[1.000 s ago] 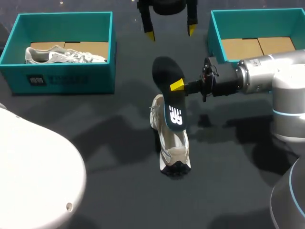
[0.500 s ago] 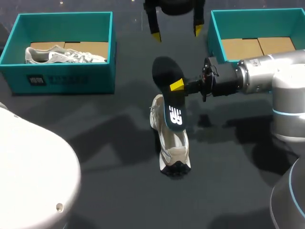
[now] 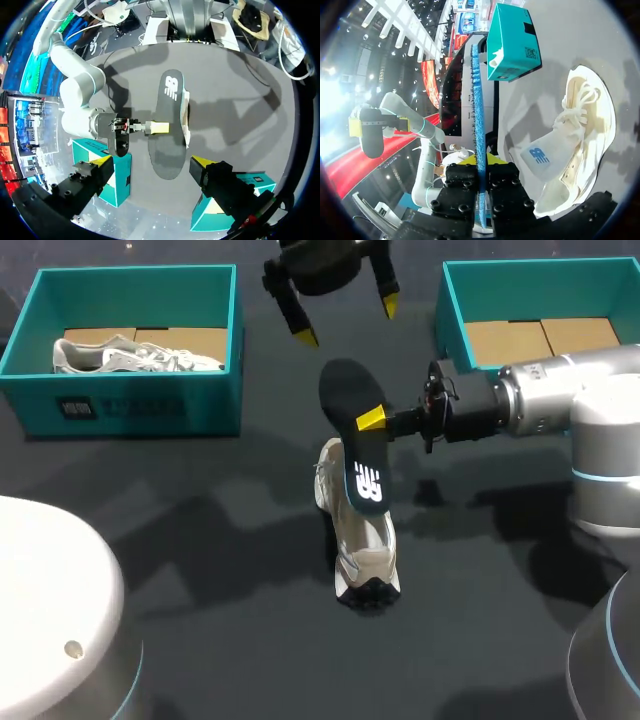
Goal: Take the shoe out of the shoebox, open the shoe tongue, remove and reinsert the insole, then place the shoe into the shoebox
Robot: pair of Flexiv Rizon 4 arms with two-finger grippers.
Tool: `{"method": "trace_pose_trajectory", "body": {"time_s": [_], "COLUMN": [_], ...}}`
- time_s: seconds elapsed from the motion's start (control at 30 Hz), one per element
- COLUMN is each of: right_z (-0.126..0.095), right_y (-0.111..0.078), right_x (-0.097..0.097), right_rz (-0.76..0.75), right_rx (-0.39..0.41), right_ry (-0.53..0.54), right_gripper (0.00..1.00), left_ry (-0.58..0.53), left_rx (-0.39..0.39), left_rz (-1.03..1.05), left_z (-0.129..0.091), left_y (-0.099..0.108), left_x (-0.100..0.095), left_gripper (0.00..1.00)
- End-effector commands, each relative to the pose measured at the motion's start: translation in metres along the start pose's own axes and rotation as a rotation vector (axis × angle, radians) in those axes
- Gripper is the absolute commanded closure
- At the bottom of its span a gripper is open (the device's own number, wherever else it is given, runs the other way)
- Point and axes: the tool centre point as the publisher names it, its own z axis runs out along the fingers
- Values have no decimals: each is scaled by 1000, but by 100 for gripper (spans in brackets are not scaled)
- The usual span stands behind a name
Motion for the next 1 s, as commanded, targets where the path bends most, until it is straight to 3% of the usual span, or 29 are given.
{"method": "trace_pose_trajectory", "body": {"time_s": [0.03,0.2,0.67,0.8,1.0], "right_z": [1,1,1,1,1], "right_y": [-1,-1,-1,-1,-1], "right_x": [0,0,0,0,0], "right_rz": [0,0,0,0,0], "right_rx": [-2,-2,-2,-2,-2], "right_ry": [-2,-2,-2,-2,-2], "right_gripper": [100,100,100,100,100], "left_ry": [-283,-421,-427,-495,-627], "left_rx": [-13,-28,-33,0,-26], "left_rz": [-30,-51,-9,12,32], "left_z": [8,1,-4,8,15], "left_y": [-7,-7,-10,-7,-1], "left_x": [27,37,40,64,88], "left_gripper": [0,0,0,0,0]}}
